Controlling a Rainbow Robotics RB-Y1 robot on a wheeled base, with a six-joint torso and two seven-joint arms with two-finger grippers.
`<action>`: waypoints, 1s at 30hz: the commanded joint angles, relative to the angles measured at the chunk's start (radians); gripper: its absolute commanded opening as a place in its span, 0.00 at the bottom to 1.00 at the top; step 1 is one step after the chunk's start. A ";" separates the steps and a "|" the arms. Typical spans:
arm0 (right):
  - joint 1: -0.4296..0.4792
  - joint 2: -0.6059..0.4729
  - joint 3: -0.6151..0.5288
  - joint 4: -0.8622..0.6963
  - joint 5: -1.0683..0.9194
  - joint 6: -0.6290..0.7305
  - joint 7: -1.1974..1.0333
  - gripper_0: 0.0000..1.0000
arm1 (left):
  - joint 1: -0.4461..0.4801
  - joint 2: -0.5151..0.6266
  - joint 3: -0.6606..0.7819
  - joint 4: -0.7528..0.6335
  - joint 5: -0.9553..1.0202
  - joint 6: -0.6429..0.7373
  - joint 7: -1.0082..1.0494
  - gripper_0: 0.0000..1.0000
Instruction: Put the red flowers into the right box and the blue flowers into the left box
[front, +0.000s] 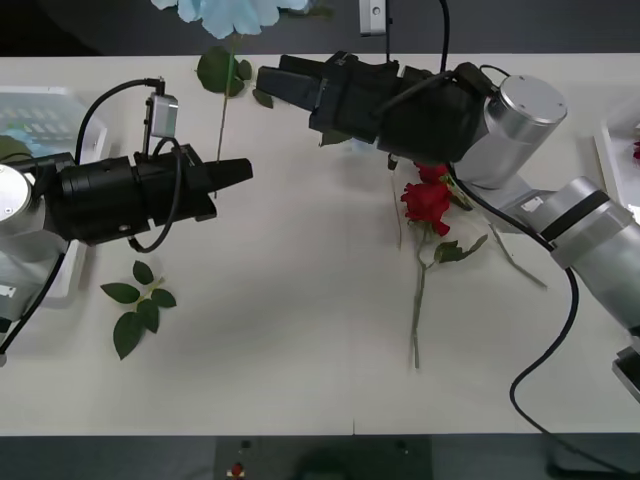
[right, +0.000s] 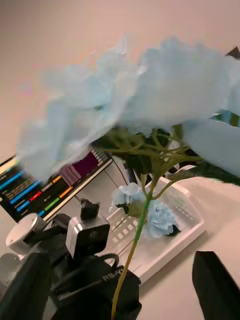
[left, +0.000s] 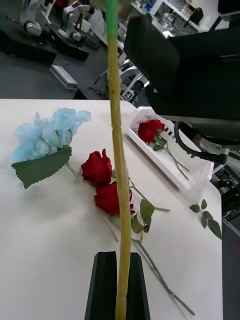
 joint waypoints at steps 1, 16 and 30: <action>-0.030 -0.064 -0.007 -0.031 -0.007 0.044 -0.014 0.93 | -0.036 0.054 0.091 -0.014 -0.068 0.066 0.167 0.00; -0.030 -0.541 0.282 -0.150 -0.044 0.014 -0.021 0.93 | 0.047 0.106 0.431 -0.134 -0.567 0.164 0.397 0.00; -0.032 -0.710 0.328 -0.080 0.453 0.052 -0.331 0.93 | 0.182 0.106 0.614 -0.275 -1.100 0.071 0.400 0.00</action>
